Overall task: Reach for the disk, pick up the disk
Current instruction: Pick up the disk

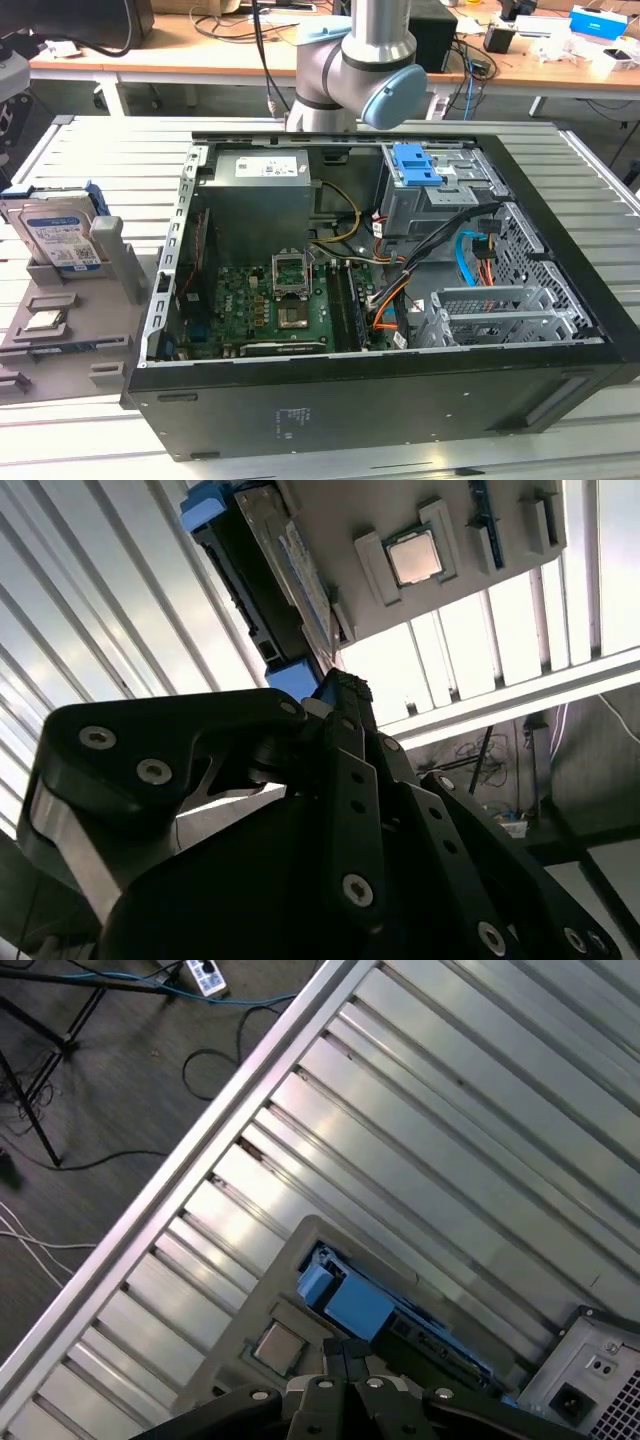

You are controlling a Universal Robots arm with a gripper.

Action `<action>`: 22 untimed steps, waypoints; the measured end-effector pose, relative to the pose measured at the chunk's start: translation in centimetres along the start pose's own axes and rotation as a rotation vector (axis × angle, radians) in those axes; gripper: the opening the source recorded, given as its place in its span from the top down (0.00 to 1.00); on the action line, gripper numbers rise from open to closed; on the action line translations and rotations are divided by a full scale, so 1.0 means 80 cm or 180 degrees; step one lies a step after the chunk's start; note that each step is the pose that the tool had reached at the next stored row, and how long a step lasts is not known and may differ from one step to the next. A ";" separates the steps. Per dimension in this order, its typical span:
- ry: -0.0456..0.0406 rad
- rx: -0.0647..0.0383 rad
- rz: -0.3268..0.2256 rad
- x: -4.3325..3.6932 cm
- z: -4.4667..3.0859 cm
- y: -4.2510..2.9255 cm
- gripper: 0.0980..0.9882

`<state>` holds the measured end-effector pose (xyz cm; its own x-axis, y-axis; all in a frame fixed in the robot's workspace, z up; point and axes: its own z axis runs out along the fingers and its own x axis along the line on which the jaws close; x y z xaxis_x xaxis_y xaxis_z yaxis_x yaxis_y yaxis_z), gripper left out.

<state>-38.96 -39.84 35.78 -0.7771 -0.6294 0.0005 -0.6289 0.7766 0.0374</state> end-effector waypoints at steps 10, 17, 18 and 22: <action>0.0016 0.0000 -0.0425 0.000 0.0000 -0.0004 0.99; 0.0031 0.0000 -0.0815 -0.001 0.0000 -0.0006 0.99; 0.0032 0.0000 -0.0844 -0.001 0.0000 -0.0007 0.99; 0.0038 0.0000 -0.0996 -0.001 -0.0001 -0.0007 0.99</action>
<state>-38.87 -39.84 35.78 -0.5454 -0.8382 0.0005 -0.8376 0.5450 0.0375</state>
